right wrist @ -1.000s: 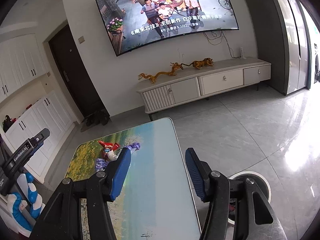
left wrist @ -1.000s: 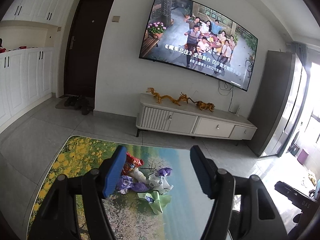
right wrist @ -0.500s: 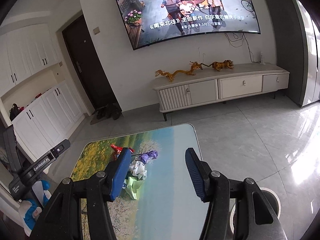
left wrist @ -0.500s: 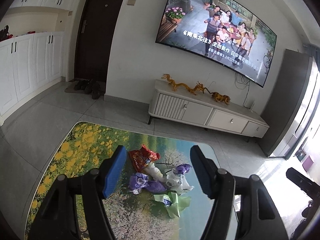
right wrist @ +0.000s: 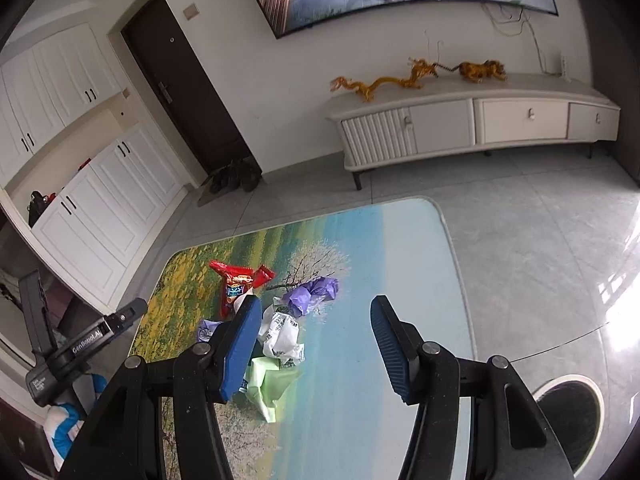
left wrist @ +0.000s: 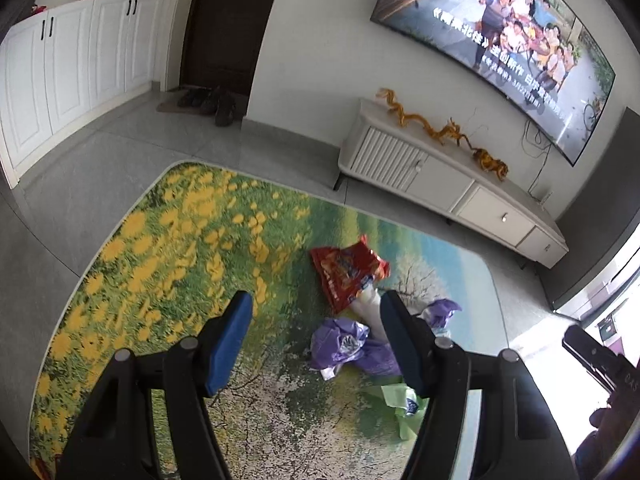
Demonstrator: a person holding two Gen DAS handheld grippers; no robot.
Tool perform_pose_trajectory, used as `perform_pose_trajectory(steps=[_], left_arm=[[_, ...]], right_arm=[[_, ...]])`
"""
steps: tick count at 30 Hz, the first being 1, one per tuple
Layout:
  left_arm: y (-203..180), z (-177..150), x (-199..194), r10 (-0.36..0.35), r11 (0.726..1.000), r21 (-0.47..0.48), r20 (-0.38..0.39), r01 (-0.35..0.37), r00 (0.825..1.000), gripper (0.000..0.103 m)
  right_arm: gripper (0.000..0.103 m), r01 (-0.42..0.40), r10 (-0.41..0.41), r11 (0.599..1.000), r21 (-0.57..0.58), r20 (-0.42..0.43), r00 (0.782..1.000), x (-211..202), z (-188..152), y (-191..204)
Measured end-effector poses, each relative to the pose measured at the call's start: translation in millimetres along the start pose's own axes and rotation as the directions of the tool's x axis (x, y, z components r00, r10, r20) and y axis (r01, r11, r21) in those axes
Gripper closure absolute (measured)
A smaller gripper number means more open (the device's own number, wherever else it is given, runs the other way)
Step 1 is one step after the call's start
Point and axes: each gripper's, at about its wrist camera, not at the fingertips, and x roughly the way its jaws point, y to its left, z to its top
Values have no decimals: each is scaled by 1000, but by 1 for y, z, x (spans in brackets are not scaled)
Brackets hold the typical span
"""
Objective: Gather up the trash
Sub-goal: 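Grasp a purple plastic bag with the left tool while the right tool grasps a white milk bag, then lift both bags and carry them over the trash bin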
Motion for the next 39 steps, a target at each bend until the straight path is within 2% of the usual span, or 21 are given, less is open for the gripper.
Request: perform_pose_trajectory(steps=[6,12,23,25,30,32,39], left_arm=[[-8,-13,30,2,1000,28,-65,0,998,38],[-14,-17,55,-7,1000,29,-115,10,993,38],[-12,-26,92,-12,1000,17,-178,16,984,39],[-13,-28,95,-10,1000,22,-185,15,983,42],[-12,-35,100,-21,999,19,-194,25,981,57],[-10,-36,99,-39,999,6,-194,41,980,63],[-7,-42,82,-48,999,8,-161,50,986,68]], right_arm=[[49,-43,43,999,5,-83,996,42,-6,-5],[49,-94,93,996,3,-168,981,75,-22,3],[49,-121,116,993,-3,-248,962,116,-33,17],[49,-144,144,989,17,-254,956,120,-35,15],[66,-167,160,986,-5,-255,954,118,-35,23],[67,-163,150,986,-26,-258,954,116,-36,28],[77,-175,166,984,-15,-248,954,111,-40,28]])
